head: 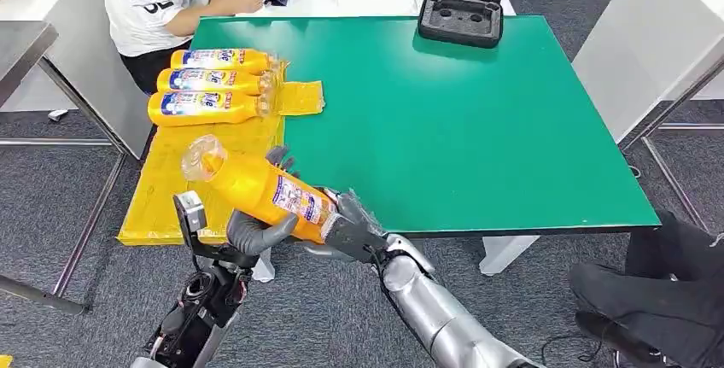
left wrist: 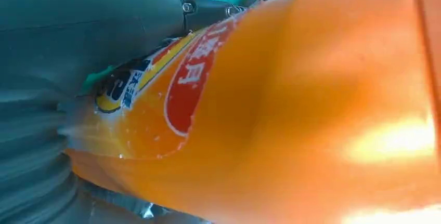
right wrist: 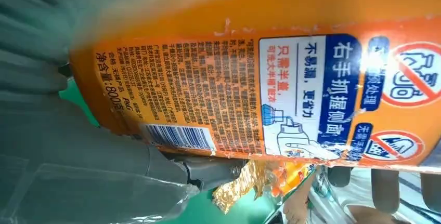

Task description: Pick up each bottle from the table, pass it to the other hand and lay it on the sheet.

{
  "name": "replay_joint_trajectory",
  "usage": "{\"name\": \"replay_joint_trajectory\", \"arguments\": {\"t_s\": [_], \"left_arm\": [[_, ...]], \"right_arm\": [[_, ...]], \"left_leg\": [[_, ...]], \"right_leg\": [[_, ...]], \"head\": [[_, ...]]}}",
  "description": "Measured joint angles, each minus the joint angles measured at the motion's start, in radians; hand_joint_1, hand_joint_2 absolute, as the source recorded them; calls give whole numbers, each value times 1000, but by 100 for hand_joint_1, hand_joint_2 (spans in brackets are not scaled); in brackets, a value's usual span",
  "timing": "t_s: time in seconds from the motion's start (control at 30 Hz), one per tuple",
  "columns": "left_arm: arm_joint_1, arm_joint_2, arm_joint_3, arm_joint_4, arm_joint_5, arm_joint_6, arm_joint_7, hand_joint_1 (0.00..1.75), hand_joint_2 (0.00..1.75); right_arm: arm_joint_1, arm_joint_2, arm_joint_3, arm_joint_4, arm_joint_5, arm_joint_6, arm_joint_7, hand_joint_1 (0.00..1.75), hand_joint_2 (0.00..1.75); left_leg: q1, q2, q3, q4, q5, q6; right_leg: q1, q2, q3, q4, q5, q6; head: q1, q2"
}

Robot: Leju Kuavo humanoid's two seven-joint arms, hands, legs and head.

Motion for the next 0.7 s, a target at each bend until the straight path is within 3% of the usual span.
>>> {"name": "replay_joint_trajectory", "arguments": {"t_s": [0.03,0.07,0.27,0.7], "left_arm": [[0,0,0,0,10,-12,-3,169,175],[0,0,0,0,15,-22,-5,175,175],[2,0,4,0,40,-48,-10,175,175],[10,0,19,-1,46,-47,-14,175,175]], "right_arm": [[-1,0,0,2,2,2,0,152,175],[-3,0,0,4,5,3,1,155,175],[-17,0,6,24,16,8,1,164,175],[-31,6,18,53,18,9,-2,166,175]], "left_leg": [[0,0,0,0,0,0],[0,0,0,0,0,0],[0,0,0,0,0,0],[0,0,0,0,0,0]], "right_leg": [[0,0,0,0,0,0],[0,0,0,0,0,0],[0,0,0,0,0,0],[0,0,0,0,0,0]], "head": [[0,0],[0,0],[0,0],[0,0]]}}
